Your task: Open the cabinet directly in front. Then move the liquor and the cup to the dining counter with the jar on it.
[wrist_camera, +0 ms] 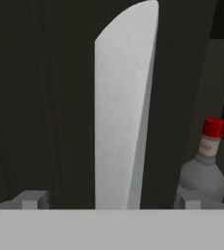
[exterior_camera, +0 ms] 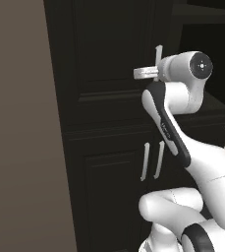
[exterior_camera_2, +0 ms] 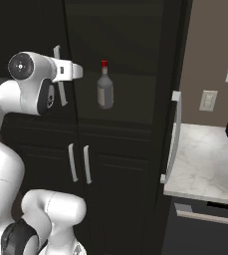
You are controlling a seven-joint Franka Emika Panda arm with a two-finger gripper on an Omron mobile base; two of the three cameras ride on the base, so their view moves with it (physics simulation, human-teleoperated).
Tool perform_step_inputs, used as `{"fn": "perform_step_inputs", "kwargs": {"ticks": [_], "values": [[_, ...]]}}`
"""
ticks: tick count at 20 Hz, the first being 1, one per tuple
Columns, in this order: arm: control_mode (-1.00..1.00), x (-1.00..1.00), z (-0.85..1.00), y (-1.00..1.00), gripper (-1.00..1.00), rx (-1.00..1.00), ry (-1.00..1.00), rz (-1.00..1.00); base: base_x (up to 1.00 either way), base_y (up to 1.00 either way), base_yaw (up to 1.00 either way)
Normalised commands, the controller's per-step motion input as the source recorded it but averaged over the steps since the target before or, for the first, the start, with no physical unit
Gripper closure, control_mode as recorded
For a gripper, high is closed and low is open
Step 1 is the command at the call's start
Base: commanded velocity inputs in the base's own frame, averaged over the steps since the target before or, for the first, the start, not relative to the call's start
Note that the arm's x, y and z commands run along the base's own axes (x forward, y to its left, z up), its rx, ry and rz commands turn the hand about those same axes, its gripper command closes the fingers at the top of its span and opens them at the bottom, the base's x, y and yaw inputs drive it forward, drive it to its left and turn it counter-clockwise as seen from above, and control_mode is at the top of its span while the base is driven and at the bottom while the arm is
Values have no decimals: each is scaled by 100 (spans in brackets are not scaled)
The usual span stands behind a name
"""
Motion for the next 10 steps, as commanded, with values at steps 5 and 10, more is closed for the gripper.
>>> {"fn": "perform_step_inputs", "kwargs": {"ticks": [5,10], "values": [[-100,89,-76,1,-100,0,0,0,0,0,0],[-100,17,-9,0,100,0,0,0,0,0,0]]}}
